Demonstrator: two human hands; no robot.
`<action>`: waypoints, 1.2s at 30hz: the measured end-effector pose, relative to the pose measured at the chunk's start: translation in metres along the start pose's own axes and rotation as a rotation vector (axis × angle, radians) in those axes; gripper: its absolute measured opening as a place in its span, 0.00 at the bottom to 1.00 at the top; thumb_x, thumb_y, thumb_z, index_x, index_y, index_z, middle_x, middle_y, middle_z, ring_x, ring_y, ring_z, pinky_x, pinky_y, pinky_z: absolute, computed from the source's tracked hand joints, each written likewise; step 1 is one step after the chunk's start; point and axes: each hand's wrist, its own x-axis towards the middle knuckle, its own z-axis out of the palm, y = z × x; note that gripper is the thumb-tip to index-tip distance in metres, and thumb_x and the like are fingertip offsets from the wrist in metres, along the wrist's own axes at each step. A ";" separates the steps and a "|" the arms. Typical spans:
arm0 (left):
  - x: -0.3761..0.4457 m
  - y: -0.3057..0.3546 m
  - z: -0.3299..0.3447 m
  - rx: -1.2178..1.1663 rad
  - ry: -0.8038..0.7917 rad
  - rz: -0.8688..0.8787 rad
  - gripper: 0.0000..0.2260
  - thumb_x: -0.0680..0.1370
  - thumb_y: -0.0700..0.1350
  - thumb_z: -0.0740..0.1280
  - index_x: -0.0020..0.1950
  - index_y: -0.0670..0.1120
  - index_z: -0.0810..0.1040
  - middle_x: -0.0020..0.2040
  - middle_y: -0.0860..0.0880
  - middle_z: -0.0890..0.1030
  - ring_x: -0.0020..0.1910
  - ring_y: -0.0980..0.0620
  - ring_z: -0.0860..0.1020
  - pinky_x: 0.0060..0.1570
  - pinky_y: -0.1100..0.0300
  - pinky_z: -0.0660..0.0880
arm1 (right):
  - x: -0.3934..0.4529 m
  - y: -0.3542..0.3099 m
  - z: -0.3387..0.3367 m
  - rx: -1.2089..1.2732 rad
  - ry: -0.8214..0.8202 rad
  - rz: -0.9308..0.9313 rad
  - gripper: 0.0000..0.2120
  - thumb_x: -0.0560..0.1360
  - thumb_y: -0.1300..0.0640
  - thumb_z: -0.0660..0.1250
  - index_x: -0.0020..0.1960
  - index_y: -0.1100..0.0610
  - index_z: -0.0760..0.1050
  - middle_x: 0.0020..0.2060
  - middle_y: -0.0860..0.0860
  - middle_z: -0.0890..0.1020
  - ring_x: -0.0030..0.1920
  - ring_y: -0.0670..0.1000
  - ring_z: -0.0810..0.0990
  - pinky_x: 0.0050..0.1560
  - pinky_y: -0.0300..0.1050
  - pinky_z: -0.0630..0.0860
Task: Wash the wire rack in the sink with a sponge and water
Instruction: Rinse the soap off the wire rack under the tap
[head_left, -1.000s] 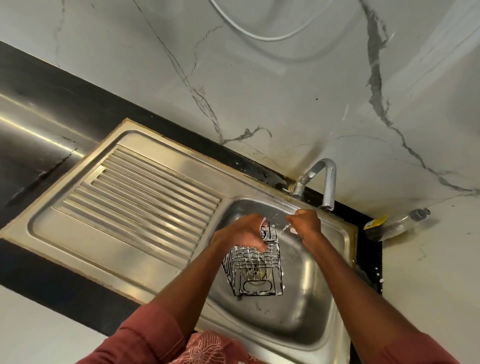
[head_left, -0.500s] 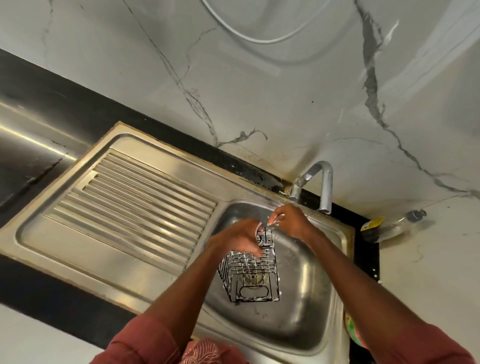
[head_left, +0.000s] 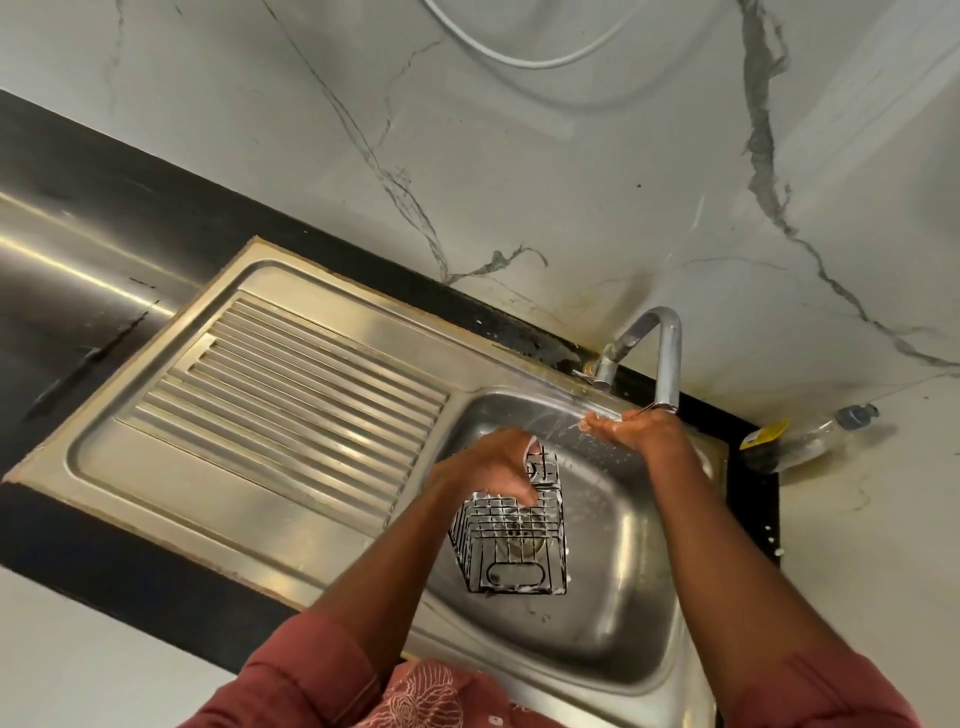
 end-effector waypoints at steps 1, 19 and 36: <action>-0.001 0.001 0.000 -0.001 0.001 -0.002 0.37 0.69 0.41 0.81 0.75 0.46 0.69 0.71 0.46 0.74 0.66 0.48 0.75 0.66 0.52 0.75 | -0.006 -0.001 -0.001 -0.101 0.034 0.013 0.38 0.76 0.32 0.65 0.72 0.60 0.71 0.71 0.62 0.74 0.69 0.57 0.76 0.69 0.51 0.72; -0.002 0.015 -0.001 0.001 -0.028 -0.011 0.34 0.71 0.40 0.80 0.74 0.46 0.69 0.72 0.45 0.74 0.67 0.46 0.75 0.64 0.55 0.73 | -0.010 0.000 0.005 -0.522 0.235 0.131 0.41 0.79 0.27 0.49 0.73 0.59 0.70 0.67 0.64 0.75 0.66 0.63 0.76 0.68 0.58 0.71; -0.004 0.018 -0.003 0.037 0.001 0.015 0.36 0.71 0.41 0.80 0.75 0.46 0.68 0.73 0.46 0.73 0.70 0.46 0.73 0.68 0.50 0.72 | -0.004 0.008 0.040 -1.166 0.298 -0.685 0.10 0.76 0.57 0.70 0.37 0.53 0.76 0.32 0.49 0.78 0.33 0.50 0.77 0.35 0.43 0.75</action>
